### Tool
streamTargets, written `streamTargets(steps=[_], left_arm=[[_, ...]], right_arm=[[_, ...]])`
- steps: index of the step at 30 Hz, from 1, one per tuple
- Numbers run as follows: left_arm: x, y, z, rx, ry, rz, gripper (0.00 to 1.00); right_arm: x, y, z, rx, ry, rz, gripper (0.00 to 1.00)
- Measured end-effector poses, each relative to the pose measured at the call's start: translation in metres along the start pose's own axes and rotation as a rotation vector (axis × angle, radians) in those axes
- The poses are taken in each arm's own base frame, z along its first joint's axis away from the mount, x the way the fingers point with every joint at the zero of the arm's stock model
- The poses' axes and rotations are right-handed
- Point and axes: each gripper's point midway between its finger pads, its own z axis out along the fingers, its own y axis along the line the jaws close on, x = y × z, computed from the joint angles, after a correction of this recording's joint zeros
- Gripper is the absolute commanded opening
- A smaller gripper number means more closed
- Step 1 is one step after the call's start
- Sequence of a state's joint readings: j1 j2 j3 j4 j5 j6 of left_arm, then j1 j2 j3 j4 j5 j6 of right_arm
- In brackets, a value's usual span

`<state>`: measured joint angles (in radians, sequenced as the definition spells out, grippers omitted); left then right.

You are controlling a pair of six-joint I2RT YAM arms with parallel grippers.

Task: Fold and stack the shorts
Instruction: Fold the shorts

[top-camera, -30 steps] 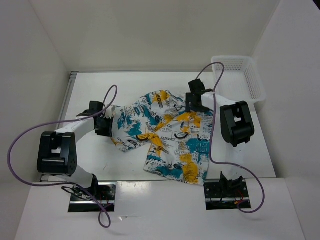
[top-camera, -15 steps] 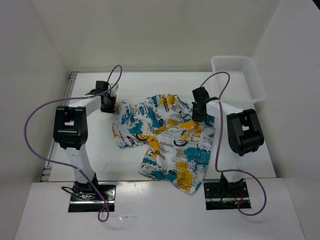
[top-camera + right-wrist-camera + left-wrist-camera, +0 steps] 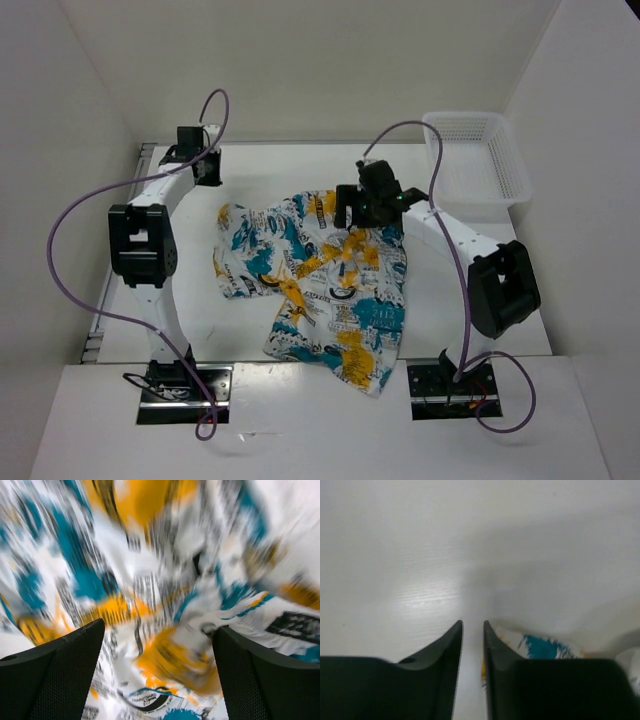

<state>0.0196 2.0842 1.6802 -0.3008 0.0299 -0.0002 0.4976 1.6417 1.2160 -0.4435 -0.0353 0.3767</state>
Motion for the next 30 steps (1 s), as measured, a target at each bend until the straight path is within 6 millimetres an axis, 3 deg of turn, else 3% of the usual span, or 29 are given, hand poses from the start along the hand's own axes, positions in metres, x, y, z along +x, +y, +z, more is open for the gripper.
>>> streamTargets(steps=[3,6,9,12,16,19,22,28,30], left_arm=[[0.014,0.004,-0.021,0.016,0.031,-0.018,0.59],[0.043,0.008,-0.040,0.023,0.089,-0.042,0.63],[0.074,0.010,-0.047,0.031,0.156,-0.064,0.64],[0.103,0.008,-0.047,0.044,0.226,-0.081,0.68],[0.121,0.003,-0.048,0.065,0.273,-0.088,0.71],[0.126,-0.002,-0.049,0.086,0.282,-0.091,0.71],[0.127,-0.006,-0.049,0.106,0.284,-0.095,0.71],[0.127,-0.009,-0.045,0.128,0.271,-0.096,0.84],[0.127,-0.011,-0.041,0.139,0.266,-0.097,0.87]], right_arm=[[-0.063,-0.003,-0.009,0.018,-0.148,-0.007,0.91],[-0.142,-0.003,-0.002,0.035,-0.296,-0.005,0.86],[-0.181,-0.010,0.031,0.067,-0.332,-0.003,0.80],[-0.168,-0.023,0.069,0.109,-0.268,-0.003,0.81],[-0.142,-0.032,0.088,0.121,-0.188,-0.003,0.81],[-0.145,-0.028,0.096,0.104,-0.184,-0.004,0.81],[-0.140,-0.023,0.115,0.064,-0.156,-0.006,0.79],[-0.085,-0.036,0.158,0.056,-0.008,0.012,0.76],[-0.085,-0.033,0.159,0.042,-0.014,0.016,0.75]])
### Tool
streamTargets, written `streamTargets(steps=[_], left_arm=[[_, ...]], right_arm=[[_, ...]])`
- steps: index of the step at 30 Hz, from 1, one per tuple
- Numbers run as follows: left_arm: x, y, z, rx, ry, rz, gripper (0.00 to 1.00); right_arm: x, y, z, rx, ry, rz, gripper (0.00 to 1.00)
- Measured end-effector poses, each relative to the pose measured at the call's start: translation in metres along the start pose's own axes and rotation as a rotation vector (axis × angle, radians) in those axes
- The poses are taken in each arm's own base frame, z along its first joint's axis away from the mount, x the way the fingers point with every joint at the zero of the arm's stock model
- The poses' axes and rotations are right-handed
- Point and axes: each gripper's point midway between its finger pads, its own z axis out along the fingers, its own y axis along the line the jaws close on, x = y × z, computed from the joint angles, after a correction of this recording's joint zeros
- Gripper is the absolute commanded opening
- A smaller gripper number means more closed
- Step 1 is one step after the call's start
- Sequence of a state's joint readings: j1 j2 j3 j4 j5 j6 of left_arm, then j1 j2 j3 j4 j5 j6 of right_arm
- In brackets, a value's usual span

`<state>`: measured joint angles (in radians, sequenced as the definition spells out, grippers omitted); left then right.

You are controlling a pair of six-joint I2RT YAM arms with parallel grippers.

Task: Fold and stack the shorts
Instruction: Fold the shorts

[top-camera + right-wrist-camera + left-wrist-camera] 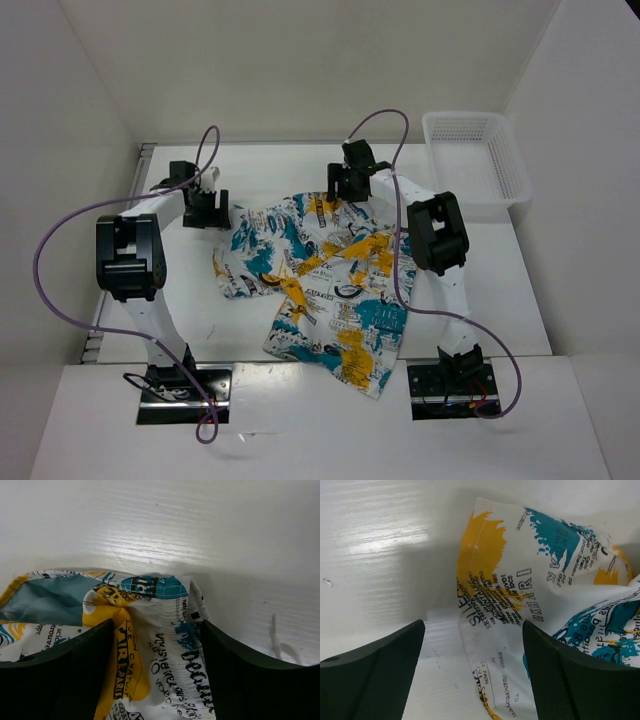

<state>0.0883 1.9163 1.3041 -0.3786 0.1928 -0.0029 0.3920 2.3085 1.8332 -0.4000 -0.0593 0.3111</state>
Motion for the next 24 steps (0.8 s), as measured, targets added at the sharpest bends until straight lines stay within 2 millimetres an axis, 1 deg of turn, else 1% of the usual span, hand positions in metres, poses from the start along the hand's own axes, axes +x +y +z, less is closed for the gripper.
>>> streamTargets(steps=[3,4,5,7,8,9,10,11,12,13,14,15,16,19,20,22,24], left_arm=[[0.002,-0.002,0.008,0.020,0.003,-0.002,0.88],[0.002,-0.002,0.010,0.027,0.003,-0.001,0.88],[-0.001,-0.003,0.011,0.031,-0.003,0.000,0.86],[-0.009,-0.004,0.015,0.041,-0.017,0.002,0.80],[-0.012,-0.005,0.018,0.047,-0.022,0.007,0.75],[-0.015,-0.006,0.020,0.053,-0.028,0.007,0.65],[-0.016,-0.007,0.021,0.061,-0.031,0.006,0.57],[-0.016,-0.008,0.022,0.069,-0.031,0.006,0.47],[-0.015,-0.010,0.022,0.079,-0.029,0.006,0.34],[-0.014,-0.012,0.023,0.092,-0.027,0.008,0.11],[-0.013,-0.014,0.025,0.106,-0.023,0.009,0.02],[-0.012,-0.016,0.027,0.118,-0.019,0.006,0.00],[-0.013,-0.019,0.027,0.135,-0.018,0.006,0.00],[-0.023,-0.025,0.024,0.168,-0.024,0.008,0.00],[-0.030,-0.025,0.022,0.171,-0.038,0.012,0.00],[-0.054,-0.025,0.011,0.170,-0.083,0.024,0.00],[-0.086,-0.022,-0.006,0.156,-0.145,0.038,0.00]], right_arm=[[0.001,0.002,0.001,-0.008,0.003,0.007,0.66],[0.002,0.002,0.001,-0.010,0.004,0.010,0.61],[0.002,0.003,0.001,-0.013,0.004,0.011,0.51],[0.004,0.004,0.002,-0.026,0.011,0.012,0.40],[0.005,0.005,0.002,-0.030,0.014,0.015,0.26],[0.005,0.006,0.003,-0.034,0.016,0.013,0.20],[0.006,0.007,0.003,-0.040,0.019,0.019,0.12],[0.007,0.007,0.003,-0.044,0.022,0.024,0.06],[0.007,0.005,0.003,-0.047,0.023,0.030,0.00],[0.008,0.005,0.004,-0.048,0.025,0.034,0.00],[0.009,0.004,0.004,-0.049,0.028,0.039,0.00],[0.010,0.003,0.004,-0.050,0.031,0.044,0.00],[0.009,0.002,0.004,-0.052,0.031,0.048,0.00],[0.001,-0.005,-0.003,-0.041,0.013,0.050,0.00],[-0.007,-0.008,-0.010,-0.032,-0.004,0.047,0.00],[-0.027,-0.013,-0.028,-0.016,-0.055,0.036,0.00],[-0.059,-0.012,-0.062,-0.002,-0.147,0.012,0.00]])
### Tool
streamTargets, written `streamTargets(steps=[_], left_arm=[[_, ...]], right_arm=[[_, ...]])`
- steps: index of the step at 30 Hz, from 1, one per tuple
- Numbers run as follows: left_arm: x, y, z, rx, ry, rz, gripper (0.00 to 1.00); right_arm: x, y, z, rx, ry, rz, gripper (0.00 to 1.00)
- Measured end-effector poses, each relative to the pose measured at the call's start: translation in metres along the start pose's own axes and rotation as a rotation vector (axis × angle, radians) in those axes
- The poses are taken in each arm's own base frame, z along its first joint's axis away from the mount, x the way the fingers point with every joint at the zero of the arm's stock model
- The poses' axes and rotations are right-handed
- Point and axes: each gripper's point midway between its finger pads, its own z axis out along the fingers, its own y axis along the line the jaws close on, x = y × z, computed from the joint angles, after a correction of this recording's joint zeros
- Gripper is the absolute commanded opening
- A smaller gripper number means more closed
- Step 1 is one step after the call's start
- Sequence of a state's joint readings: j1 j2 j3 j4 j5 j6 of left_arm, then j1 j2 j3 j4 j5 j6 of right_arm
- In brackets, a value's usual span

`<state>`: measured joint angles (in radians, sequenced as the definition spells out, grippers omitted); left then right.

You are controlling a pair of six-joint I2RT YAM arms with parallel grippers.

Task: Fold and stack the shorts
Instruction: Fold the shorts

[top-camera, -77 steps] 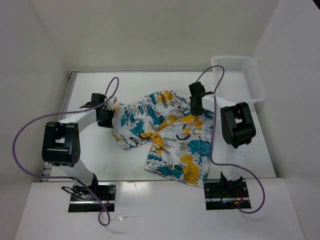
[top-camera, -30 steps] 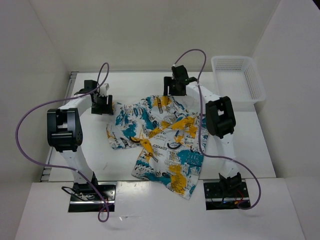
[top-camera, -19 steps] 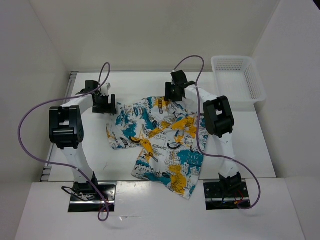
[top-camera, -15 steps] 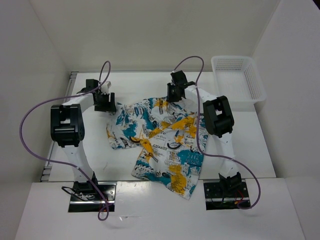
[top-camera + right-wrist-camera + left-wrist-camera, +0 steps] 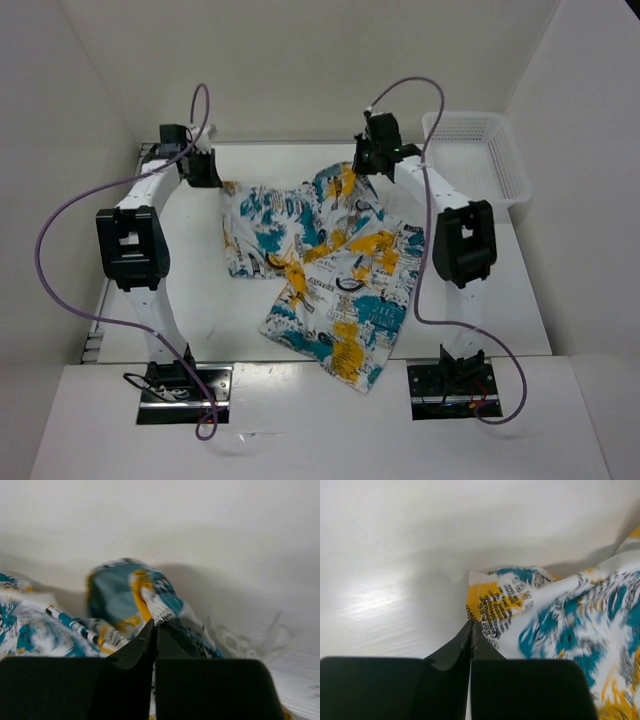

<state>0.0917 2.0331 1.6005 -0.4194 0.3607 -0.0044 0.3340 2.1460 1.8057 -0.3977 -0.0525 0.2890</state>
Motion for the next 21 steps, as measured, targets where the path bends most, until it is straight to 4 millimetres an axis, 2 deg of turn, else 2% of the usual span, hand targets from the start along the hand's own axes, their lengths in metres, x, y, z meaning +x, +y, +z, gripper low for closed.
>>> streamTargets(steps=[1,3,6,8,10,13,16,18,19,20,21], left_arm=[[-0.023,0.001,-0.011,-0.011,-0.045,0.013,0.00],[-0.064,0.003,-0.038,-0.035,-0.137,0.039,0.00],[-0.121,0.000,-0.098,-0.078,-0.285,0.079,0.00],[-0.156,-0.006,-0.146,-0.109,-0.398,0.114,0.00],[-0.183,-0.014,-0.196,-0.142,-0.503,0.146,0.00],[-0.209,-0.030,-0.259,-0.177,-0.631,0.188,0.00],[-0.219,-0.053,-0.305,-0.172,-0.715,0.229,0.00],[-0.211,-0.069,-0.317,-0.138,-0.726,0.250,0.00],[-0.205,-0.075,-0.315,-0.117,-0.714,0.253,0.05],[-0.195,-0.083,-0.309,-0.086,-0.691,0.257,0.18],[-0.184,-0.092,-0.298,-0.050,-0.660,0.262,0.22]], right_arm=[[-0.019,0.002,-0.018,0.002,-0.052,-0.011,0.00],[-0.066,0.010,-0.068,-0.006,-0.188,-0.035,0.00],[-0.126,0.027,-0.151,-0.035,-0.401,-0.061,0.00],[-0.155,0.036,-0.210,-0.054,-0.536,-0.075,0.00],[-0.171,0.042,-0.260,-0.067,-0.642,-0.085,0.00],[-0.184,0.049,-0.325,-0.079,-0.775,-0.104,0.00],[-0.180,0.062,-0.365,-0.103,-0.845,-0.133,0.00],[-0.171,0.079,-0.376,-0.138,-0.855,-0.168,0.00],[-0.166,0.086,-0.377,-0.154,-0.853,-0.180,0.00],[-0.160,0.092,-0.375,-0.166,-0.844,-0.194,0.00],[-0.151,0.096,-0.370,-0.175,-0.824,-0.209,0.00]])
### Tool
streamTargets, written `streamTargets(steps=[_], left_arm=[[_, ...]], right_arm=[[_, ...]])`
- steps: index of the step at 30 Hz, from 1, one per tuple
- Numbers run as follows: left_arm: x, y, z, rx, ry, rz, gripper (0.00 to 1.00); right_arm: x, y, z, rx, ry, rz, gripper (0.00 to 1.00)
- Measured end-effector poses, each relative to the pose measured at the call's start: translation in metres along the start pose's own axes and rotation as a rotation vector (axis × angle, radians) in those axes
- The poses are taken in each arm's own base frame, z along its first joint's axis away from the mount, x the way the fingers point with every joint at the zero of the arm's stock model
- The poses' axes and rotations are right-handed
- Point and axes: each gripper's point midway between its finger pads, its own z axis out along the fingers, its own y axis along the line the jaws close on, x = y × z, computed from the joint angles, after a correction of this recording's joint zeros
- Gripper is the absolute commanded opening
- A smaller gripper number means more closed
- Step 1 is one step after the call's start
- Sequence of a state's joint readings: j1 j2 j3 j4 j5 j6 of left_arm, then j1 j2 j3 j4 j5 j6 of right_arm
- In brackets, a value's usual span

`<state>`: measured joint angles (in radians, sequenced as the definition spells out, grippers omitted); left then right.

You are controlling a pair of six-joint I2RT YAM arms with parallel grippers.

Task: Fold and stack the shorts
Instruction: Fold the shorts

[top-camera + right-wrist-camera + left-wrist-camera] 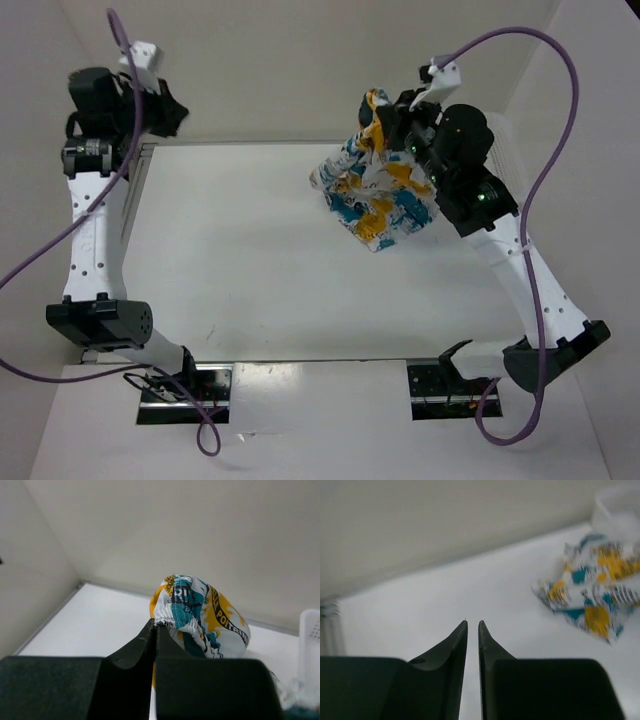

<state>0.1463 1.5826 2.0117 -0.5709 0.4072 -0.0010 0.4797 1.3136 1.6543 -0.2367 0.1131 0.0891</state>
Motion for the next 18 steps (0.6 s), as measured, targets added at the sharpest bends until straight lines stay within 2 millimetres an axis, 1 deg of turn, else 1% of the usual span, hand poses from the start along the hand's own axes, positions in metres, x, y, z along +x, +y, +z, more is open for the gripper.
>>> streamTargets(steps=[1,2,3,4,5,7,8,9,10,11,12,13,14,15,16,18], left_arm=[[0.021,-0.016,0.004,0.048,0.043,-0.016,0.25],[0.048,-0.033,0.009,0.099,0.104,-0.040,0.27],[0.077,-0.049,0.017,0.145,0.169,-0.061,0.32],[0.107,-0.065,0.024,0.182,0.235,-0.076,0.34],[0.142,-0.082,0.029,0.220,0.318,-0.095,0.35],[0.210,-0.111,0.035,0.273,0.487,-0.126,0.37],[0.239,-0.124,0.034,0.293,0.556,-0.129,0.39],[0.263,-0.135,0.030,0.307,0.620,-0.130,0.41],[0.284,-0.143,0.026,0.316,0.672,-0.127,0.44],[0.298,-0.149,0.022,0.319,0.710,-0.120,0.49],[0.308,-0.153,0.021,0.319,0.735,-0.110,0.50],[0.313,-0.156,0.021,0.317,0.746,-0.100,0.51],[0.317,-0.158,0.022,0.316,0.753,-0.091,0.53],[0.320,-0.160,0.026,0.313,0.754,-0.081,0.56],[0.323,-0.163,0.031,0.316,0.752,-0.071,0.57],[0.334,-0.167,0.043,0.315,0.760,-0.057,0.60]], right_arm=[[0.008,0.005,-0.001,-0.014,0.019,-0.006,0.00],[0.018,0.009,-0.003,-0.031,0.041,-0.010,0.00],[0.030,0.012,-0.004,-0.043,0.066,-0.013,0.00],[0.041,0.013,-0.007,-0.051,0.089,-0.014,0.00],[0.057,0.013,-0.012,-0.059,0.116,-0.013,0.00],[0.099,0.007,-0.033,-0.058,0.200,0.000,0.01],[0.121,0.005,-0.047,-0.055,0.240,0.013,0.06],[0.147,0.001,-0.064,-0.050,0.295,0.033,0.18],[0.174,-0.002,-0.084,-0.043,0.358,0.062,0.45],[0.199,-0.005,-0.102,-0.031,0.420,0.093,0.51],[0.221,-0.008,-0.121,-0.017,0.479,0.117,0.63],[0.238,-0.009,-0.136,0.001,0.528,0.145,0.80],[0.253,-0.008,-0.152,0.015,0.573,0.165,0.84],[0.257,-0.002,-0.162,0.012,0.592,0.190,0.84],[0.254,0.002,-0.167,0.009,0.585,0.214,0.84],[0.242,0.004,-0.170,0.019,0.539,0.262,0.84]])
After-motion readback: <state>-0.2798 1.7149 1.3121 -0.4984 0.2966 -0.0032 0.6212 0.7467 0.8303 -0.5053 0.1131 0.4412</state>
